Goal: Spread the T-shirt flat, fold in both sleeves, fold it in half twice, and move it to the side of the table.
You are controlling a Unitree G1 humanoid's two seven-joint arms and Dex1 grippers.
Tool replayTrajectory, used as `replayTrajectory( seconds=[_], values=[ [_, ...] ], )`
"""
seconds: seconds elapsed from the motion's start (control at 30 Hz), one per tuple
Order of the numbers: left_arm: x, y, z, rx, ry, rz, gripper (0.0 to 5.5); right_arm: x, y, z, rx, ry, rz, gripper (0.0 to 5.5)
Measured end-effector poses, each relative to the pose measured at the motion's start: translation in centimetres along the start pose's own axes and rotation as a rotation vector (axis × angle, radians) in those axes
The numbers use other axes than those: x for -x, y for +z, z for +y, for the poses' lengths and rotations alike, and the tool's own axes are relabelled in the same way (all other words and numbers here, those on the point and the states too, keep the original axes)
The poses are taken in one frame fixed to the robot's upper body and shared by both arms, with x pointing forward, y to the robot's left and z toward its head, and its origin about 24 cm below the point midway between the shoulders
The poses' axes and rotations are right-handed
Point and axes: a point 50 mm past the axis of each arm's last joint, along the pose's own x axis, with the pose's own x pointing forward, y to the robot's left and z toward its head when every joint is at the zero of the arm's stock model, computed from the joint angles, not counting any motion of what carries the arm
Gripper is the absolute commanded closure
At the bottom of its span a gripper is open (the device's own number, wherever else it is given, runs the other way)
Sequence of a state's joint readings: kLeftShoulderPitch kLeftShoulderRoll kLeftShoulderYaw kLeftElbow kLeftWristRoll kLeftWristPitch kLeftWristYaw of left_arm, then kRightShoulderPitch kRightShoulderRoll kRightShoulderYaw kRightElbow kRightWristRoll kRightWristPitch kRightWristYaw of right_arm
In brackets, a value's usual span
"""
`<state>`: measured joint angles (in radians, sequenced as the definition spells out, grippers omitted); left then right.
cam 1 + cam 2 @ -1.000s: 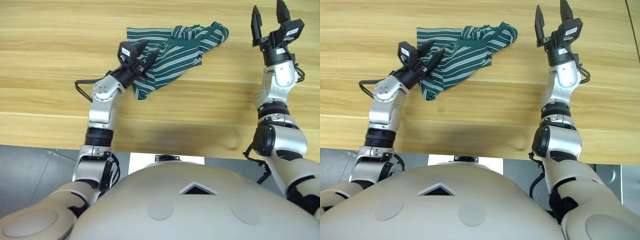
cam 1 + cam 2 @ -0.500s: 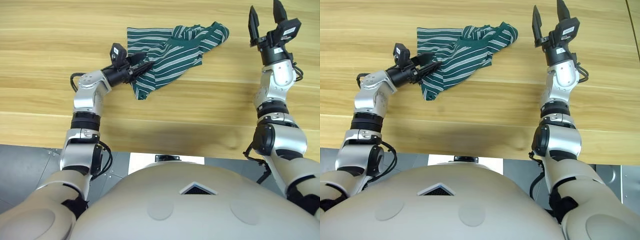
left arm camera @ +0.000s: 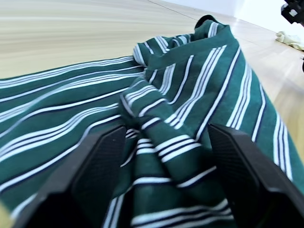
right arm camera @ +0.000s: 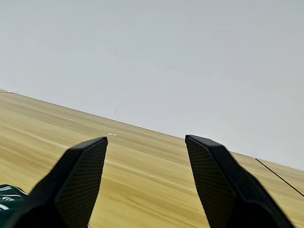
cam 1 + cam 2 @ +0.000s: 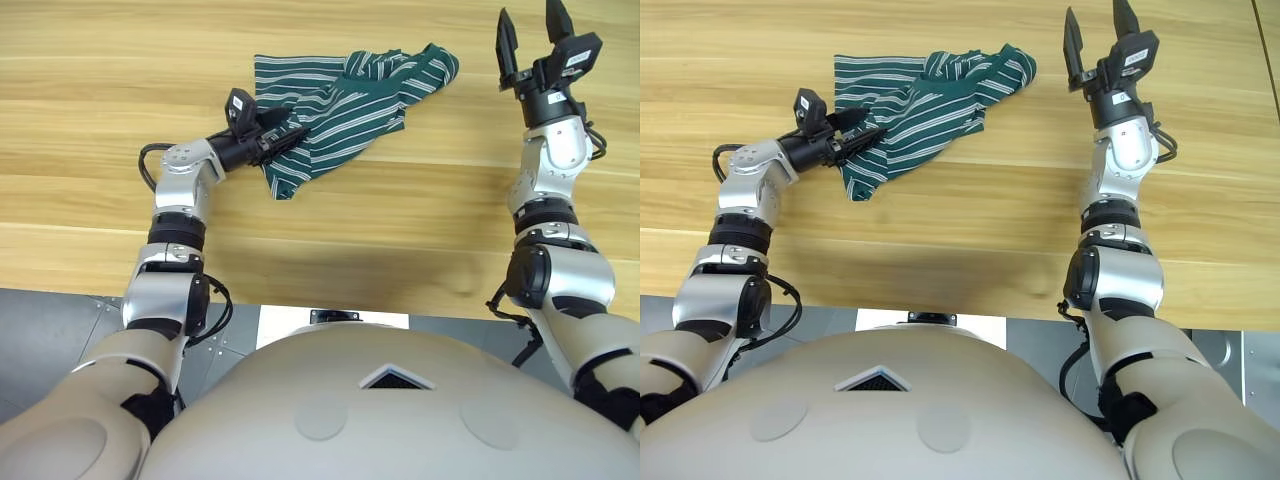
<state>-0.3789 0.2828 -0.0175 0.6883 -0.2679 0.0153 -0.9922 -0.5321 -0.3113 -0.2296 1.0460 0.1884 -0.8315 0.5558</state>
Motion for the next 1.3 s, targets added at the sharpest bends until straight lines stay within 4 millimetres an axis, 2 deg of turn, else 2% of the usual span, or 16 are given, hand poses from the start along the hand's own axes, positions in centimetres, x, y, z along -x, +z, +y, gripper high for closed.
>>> replayTrajectory(
  seconds=[0.5, 0.63, 1.0, 1.13, 1.3],
  values=[
    [-0.1, 0.0, 0.2, -0.005, 0.023, -0.01, 4.94, 0.0, 0.0, 0.1, 0.002, -0.004, 0.002, 2.45],
    [-0.1, -0.1, 0.2, -0.006, 0.021, -0.011, 5.44, -0.1, 0.0, 0.3, 0.005, 0.01, 0.005, 2.45],
    [-0.1, 1.3, 0.1, 0.07, 0.005, -0.164, 5.48, -0.1, 0.0, 0.3, 0.036, 0.054, 0.02, 2.45],
    [0.7, 3.5, 0.3, 0.055, 0.009, -0.283, 5.48, -0.2, -0.1, 0.6, 0.042, 0.074, 0.029, 2.45],
    [3.8, 5.0, -1.8, -0.007, -0.011, -0.37, 5.48, -0.3, -0.2, 0.6, 0.068, 0.111, 0.051, 2.45]
  ],
)
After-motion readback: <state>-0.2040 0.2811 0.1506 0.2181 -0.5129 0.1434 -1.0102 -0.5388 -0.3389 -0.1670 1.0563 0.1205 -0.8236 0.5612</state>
